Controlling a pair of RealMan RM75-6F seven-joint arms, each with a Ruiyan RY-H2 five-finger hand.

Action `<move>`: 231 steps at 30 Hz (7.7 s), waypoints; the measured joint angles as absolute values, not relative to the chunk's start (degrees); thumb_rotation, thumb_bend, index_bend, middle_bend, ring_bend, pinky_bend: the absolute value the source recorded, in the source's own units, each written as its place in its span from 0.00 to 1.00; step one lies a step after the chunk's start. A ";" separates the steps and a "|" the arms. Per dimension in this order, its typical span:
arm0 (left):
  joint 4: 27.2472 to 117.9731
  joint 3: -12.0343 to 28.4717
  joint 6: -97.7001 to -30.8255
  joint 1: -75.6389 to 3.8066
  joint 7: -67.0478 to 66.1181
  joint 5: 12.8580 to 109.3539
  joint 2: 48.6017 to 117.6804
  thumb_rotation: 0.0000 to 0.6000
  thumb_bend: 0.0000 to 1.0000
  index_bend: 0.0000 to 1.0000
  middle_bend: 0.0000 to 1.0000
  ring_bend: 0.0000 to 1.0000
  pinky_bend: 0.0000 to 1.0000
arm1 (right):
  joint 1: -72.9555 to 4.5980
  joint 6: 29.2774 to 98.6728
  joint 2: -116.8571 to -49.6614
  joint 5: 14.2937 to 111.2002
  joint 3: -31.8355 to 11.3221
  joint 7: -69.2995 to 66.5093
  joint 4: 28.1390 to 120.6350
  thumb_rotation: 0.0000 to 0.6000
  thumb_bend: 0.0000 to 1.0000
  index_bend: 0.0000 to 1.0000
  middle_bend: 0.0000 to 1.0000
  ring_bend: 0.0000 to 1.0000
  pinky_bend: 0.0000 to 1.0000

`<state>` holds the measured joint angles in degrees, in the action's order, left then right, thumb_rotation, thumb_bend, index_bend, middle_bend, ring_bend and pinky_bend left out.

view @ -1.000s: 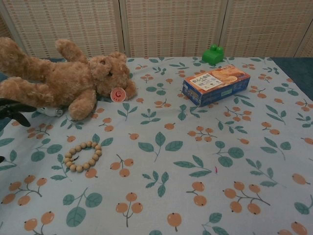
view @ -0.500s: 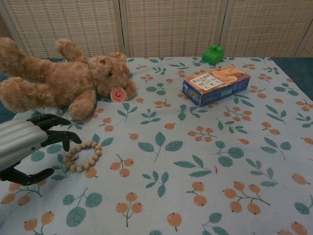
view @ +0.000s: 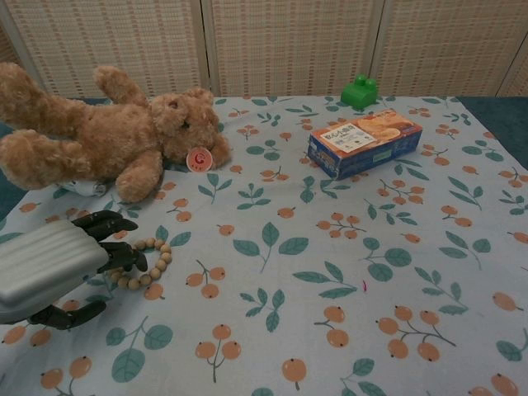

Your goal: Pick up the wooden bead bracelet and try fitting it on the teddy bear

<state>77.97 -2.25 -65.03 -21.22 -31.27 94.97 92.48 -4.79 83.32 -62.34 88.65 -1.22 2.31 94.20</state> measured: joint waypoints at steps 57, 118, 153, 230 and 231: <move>77.72 -0.51 -65.80 -23.49 -43.60 86.00 93.47 1.00 0.52 0.55 0.68 0.40 0.10 | -4.40 83.85 -62.06 89.11 -1.21 1.89 94.29 0.91 0.24 0.00 0.00 0.00 0.00; 102.18 27.68 -61.13 -25.30 -23.33 33.75 86.03 1.00 0.66 0.63 0.79 0.51 0.18 | -3.86 85.10 -61.04 90.33 -1.02 -0.37 94.18 0.91 0.24 0.00 0.00 0.00 0.00; 101.16 44.90 -5.30 -13.92 24.05 22.45 66.98 0.98 0.42 0.24 0.42 0.21 0.09 | -3.91 86.51 -61.63 91.75 -1.32 -0.79 93.85 0.91 0.24 0.00 0.00 0.00 0.00; 99.75 35.75 -10.49 -18.44 41.28 42.89 70.24 0.61 0.77 0.52 0.66 0.30 0.09 | -2.45 91.45 -61.29 96.22 -0.28 -5.92 91.94 0.91 0.24 0.00 0.00 0.00 0.00; 99.75 35.74 -10.50 -18.45 41.30 43.09 70.27 0.60 0.80 0.51 0.66 0.30 0.09 | -2.45 91.42 -61.28 96.20 -0.28 -5.92 91.95 0.91 0.24 0.00 0.00 0.00 0.00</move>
<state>99.75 35.74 -10.50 -18.45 41.30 43.09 70.27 -2.45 91.42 -61.28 96.20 -0.28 -5.92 91.95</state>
